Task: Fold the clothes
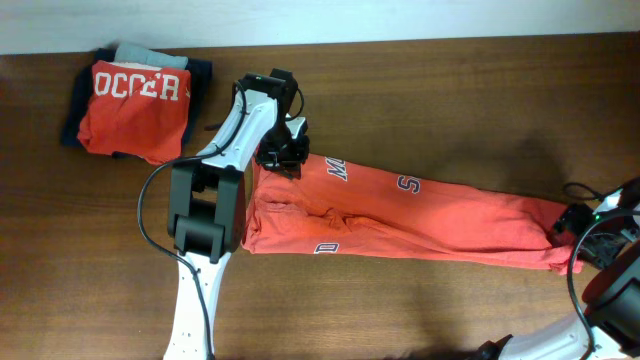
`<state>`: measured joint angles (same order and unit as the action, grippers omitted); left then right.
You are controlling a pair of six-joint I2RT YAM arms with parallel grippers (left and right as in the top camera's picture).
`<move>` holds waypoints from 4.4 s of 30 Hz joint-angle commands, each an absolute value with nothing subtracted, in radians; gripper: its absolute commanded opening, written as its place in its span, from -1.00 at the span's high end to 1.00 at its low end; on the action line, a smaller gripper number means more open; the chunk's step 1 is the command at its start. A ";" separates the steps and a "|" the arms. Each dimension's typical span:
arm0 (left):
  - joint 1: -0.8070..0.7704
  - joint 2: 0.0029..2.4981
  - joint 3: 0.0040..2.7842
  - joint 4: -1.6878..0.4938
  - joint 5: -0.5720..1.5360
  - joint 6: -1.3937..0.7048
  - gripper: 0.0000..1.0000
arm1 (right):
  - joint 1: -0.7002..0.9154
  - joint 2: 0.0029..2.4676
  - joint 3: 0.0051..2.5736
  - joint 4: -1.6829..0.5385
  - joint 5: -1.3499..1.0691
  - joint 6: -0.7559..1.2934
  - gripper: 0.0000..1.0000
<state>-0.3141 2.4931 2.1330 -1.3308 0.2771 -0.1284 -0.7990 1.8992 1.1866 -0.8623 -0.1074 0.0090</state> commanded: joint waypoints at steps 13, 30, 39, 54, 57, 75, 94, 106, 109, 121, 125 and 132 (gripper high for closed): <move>-0.299 2.498 2.218 -1.324 0.313 -0.126 0.64 | -0.798 1.979 1.179 -0.813 -0.237 -0.022 0.64; -0.127 2.499 2.577 -1.511 0.307 -0.126 0.38 | -0.747 1.979 1.246 -0.594 -0.329 -0.030 0.92; 0.007 2.499 2.577 -1.585 0.284 -0.126 0.38 | -0.753 1.978 1.325 -0.554 -0.242 -0.075 0.92; 0.051 2.499 2.577 -1.587 0.245 -0.115 0.28 | -0.675 1.974 1.683 -0.850 -0.289 -0.176 0.92; 0.051 2.499 2.577 -1.586 0.235 -0.115 0.28 | -0.611 1.974 1.752 -0.942 -0.287 -0.231 0.92; 0.051 2.499 2.577 -1.537 0.236 -0.115 0.17 | -0.137 1.975 1.793 -1.301 -0.276 -0.389 0.92; 0.051 2.499 2.577 -1.529 0.236 -0.115 0.16 | 0.167 1.976 1.504 -1.103 -0.280 -0.371 0.92; 0.051 2.499 2.577 -1.530 0.236 -0.115 0.15 | 0.204 1.975 1.491 -1.032 -0.304 -0.306 0.32; 0.051 2.499 2.577 -1.530 0.236 -0.115 0.05 | 0.197 1.967 1.552 -1.052 -0.332 -0.305 0.11; 0.050 2.499 2.577 -1.533 0.236 -0.115 0.01 | 0.079 1.928 1.665 -1.232 -0.334 -0.223 0.56; 0.050 2.499 2.577 -1.530 0.236 -0.115 0.01 | 0.083 1.929 1.579 -1.191 -0.360 -0.223 0.83; 0.048 2.499 2.577 -1.531 0.236 -0.115 0.01 | 0.123 1.929 1.372 -0.987 -0.387 -0.223 0.87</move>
